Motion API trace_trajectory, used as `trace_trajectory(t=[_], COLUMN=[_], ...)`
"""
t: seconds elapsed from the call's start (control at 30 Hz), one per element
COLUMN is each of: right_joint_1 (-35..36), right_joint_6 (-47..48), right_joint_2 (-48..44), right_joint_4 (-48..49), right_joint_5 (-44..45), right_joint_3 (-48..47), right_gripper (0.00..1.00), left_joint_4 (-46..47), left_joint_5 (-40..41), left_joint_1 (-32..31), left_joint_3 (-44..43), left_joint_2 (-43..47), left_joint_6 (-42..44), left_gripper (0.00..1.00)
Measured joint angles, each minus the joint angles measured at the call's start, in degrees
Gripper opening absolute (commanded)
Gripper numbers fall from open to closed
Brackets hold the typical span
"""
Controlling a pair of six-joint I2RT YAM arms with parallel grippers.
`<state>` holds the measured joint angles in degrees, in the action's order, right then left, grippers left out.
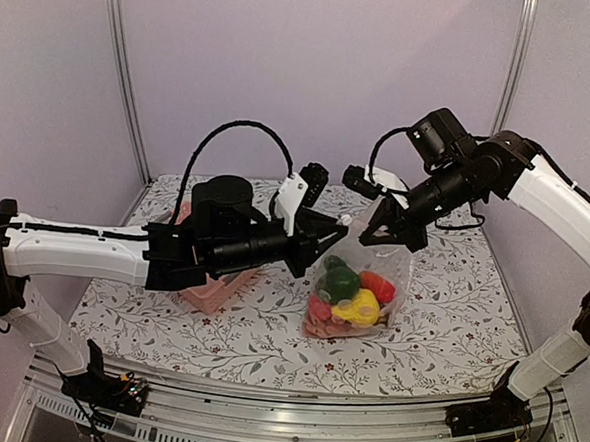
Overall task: Place the food in the zip-top bag and seal the zipper
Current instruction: Pass from the left arm to the right, then pass from the right arm to the left
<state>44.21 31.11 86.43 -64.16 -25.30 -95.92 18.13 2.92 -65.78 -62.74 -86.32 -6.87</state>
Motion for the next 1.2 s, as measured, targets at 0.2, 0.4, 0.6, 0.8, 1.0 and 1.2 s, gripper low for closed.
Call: trace_trajectory(t=[0.2, 0.4, 0.6, 0.8, 1.0, 1.2], right_joint_1=[1.27, 2.38, 3.69, 3.78, 3.78, 3.78], right_joint_6=[0.00, 0.07, 0.44, 0.66, 0.90, 1.95], right_joint_2=[2.36, 3.26, 4.07, 4.09, 4.09, 4.07], right_joint_4=[-0.74, -1.62, -2.01, -2.40, -2.43, -2.69], right_joint_5=[0.09, -0.37, -0.72, -0.74, -0.74, -0.26], right_joint_3=[-3.26, -4.02, -4.39, -4.90, -4.92, -6.64], right_gripper=[0.00, 0.00, 0.00, 0.00, 0.04, 0.16], left_joint_4=[1.55, 3.39, 5.25, 6.21, 6.43, 6.51], left_joint_5=[1.77, 2.29, 2.58, 2.05, 1.84, 1.62], left_joint_1=[-0.24, -0.24, -0.22, -0.15, -0.07, -0.04], left_joint_3=[4.26, 7.02, 7.30, 7.30, 7.30, 7.50], left_joint_2=[3.61, 4.35, 4.31, 2.99, 1.92, 2.01], left_joint_6=[-0.42, 0.22, 2.51, 4.15, 5.05, 5.99], left_gripper=[0.24, 0.26, 0.18, 0.16, 0.05, 0.00])
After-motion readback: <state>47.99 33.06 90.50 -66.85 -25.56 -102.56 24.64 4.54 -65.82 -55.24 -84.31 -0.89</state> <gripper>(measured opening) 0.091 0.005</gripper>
